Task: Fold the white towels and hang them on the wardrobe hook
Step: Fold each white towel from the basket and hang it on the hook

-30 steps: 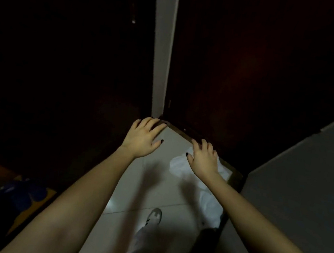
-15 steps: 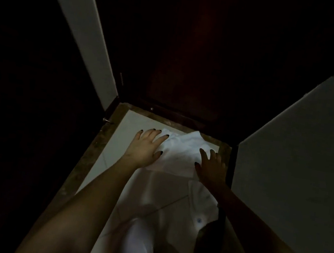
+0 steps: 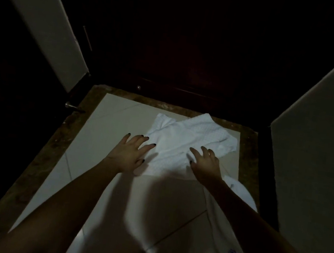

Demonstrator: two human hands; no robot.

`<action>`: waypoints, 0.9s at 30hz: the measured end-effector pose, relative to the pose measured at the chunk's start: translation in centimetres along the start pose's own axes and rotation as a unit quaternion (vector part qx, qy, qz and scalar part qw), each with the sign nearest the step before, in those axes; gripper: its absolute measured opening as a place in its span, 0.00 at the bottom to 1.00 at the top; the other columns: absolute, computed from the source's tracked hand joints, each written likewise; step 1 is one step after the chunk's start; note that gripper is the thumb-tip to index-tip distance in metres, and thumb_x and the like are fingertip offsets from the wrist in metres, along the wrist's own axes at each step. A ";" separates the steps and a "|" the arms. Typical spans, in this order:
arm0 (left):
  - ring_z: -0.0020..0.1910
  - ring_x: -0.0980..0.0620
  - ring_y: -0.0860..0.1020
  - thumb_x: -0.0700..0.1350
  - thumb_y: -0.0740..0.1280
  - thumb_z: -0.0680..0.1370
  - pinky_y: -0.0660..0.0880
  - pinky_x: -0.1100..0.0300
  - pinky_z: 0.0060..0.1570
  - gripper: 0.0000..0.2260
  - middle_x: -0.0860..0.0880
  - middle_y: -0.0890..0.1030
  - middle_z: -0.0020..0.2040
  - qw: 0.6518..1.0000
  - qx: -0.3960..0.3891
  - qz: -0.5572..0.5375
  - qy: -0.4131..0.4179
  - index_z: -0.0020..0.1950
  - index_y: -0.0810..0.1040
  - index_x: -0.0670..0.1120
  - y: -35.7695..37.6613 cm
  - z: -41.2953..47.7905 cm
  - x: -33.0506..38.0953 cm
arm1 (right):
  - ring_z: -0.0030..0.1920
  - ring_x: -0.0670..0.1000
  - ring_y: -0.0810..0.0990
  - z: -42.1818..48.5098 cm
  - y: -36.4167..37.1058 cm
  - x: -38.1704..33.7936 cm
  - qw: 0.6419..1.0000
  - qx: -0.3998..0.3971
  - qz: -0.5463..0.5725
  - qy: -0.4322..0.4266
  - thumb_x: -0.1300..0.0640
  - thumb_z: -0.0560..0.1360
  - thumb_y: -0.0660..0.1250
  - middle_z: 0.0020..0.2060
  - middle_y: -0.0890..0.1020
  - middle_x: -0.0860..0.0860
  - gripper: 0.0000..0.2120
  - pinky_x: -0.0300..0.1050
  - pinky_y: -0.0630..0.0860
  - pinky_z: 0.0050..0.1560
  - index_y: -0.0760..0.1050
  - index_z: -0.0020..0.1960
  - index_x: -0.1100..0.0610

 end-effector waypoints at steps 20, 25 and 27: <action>0.52 0.45 0.75 0.43 0.64 0.78 0.61 0.49 0.67 0.25 0.48 0.76 0.50 0.984 0.131 -0.115 -0.020 0.74 0.65 0.53 16.4 4.8 2.6 | 0.56 0.65 0.81 4.1 13.9 -1.6 0.973 0.198 0.031 -0.112 0.60 0.64 0.78 0.46 0.83 0.61 0.09 0.72 0.72 0.56 0.84 0.43 0.58; 0.42 0.41 0.77 0.38 0.68 0.75 0.72 0.51 0.51 0.17 0.42 0.77 0.42 0.958 0.197 -0.210 0.019 0.64 0.78 0.44 11.2 3.9 3.0 | 0.46 0.59 0.83 3.7 9.9 -1.3 0.952 0.268 0.082 -0.126 0.56 0.75 0.60 0.38 0.83 0.57 0.14 0.67 0.73 0.57 0.82 0.42 0.61; 0.44 0.41 0.78 0.38 0.67 0.77 0.74 0.51 0.43 0.17 0.42 0.78 0.45 0.946 0.196 -0.259 -0.010 0.65 0.77 0.45 8.1 3.7 2.3 | 0.40 0.59 0.82 4.0 7.2 -0.9 0.945 0.266 0.148 -0.120 0.60 0.76 0.59 0.38 0.82 0.58 0.12 0.58 0.74 0.53 0.81 0.45 0.62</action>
Point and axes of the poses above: each hand's wrist, its own z-axis towards the middle knuckle, its own y-axis out of the palm, x = y × z, the point moved 8 cm from there along z, towards the middle knuckle
